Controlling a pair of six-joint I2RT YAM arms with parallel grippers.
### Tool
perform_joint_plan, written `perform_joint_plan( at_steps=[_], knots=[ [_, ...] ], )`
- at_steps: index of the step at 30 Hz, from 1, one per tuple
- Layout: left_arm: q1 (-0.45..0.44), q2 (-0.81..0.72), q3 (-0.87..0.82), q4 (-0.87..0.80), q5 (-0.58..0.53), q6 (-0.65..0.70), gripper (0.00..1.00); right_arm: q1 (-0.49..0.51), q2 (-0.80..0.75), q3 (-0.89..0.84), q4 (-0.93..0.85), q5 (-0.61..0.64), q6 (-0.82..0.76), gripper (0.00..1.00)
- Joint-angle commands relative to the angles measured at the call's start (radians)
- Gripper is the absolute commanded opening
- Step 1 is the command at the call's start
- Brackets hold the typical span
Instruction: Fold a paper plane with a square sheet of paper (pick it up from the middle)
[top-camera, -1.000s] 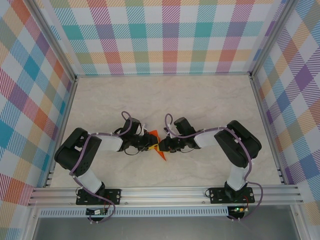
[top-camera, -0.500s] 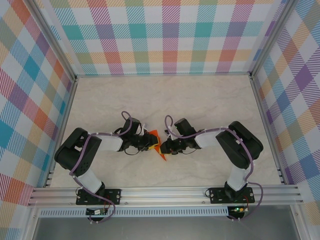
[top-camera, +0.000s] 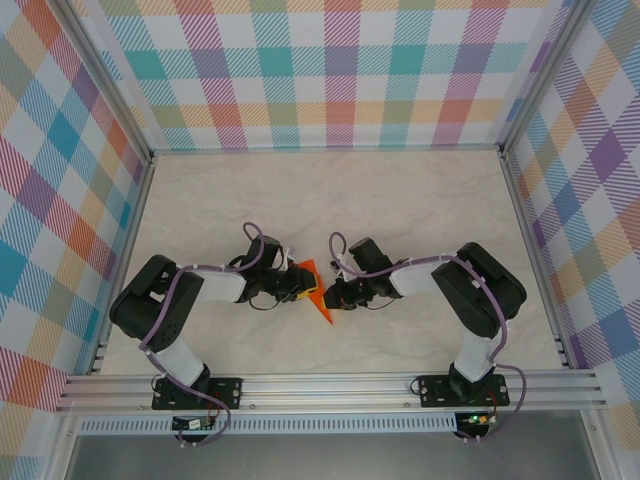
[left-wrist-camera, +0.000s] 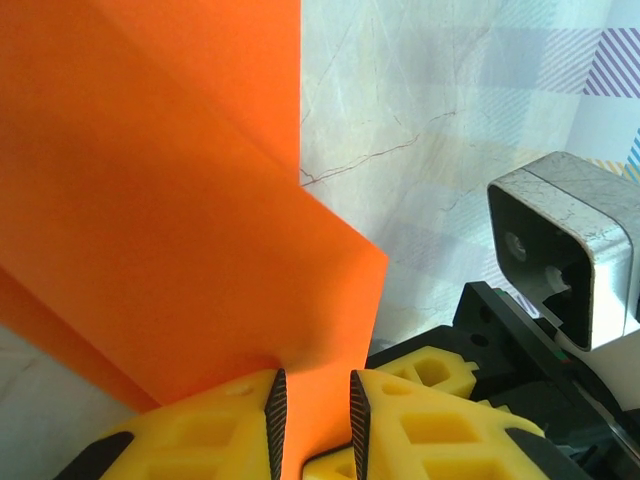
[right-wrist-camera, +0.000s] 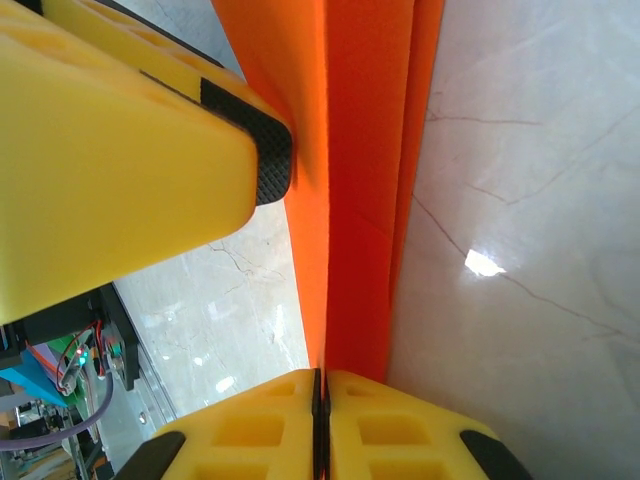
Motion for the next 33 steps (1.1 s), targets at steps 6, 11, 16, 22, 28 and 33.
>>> perform_joint_plan(
  at_steps=[6,11,16,22,28,33],
  knots=[
    [-0.014,0.019,0.024,-0.019,-0.015,0.021,0.25,-0.004,0.018,-0.005,-0.052,0.013,-0.026,0.1],
    [-0.014,0.028,0.027,-0.026,-0.02,0.024,0.25,-0.002,0.021,0.011,-0.08,0.013,-0.025,0.12],
    [-0.014,0.032,0.032,-0.033,-0.018,0.027,0.25,0.004,-0.033,0.038,-0.123,-0.02,-0.02,0.18],
    [-0.014,0.033,0.034,-0.037,-0.018,0.03,0.24,0.007,-0.052,0.02,-0.16,-0.027,-0.017,0.18],
    [-0.014,0.031,0.03,-0.043,-0.018,0.034,0.24,0.014,-0.048,-0.005,-0.154,-0.026,-0.003,0.16],
    [-0.014,0.033,0.027,-0.045,-0.023,0.034,0.24,0.019,-0.012,0.003,-0.165,-0.014,-0.004,0.14]
  ],
)
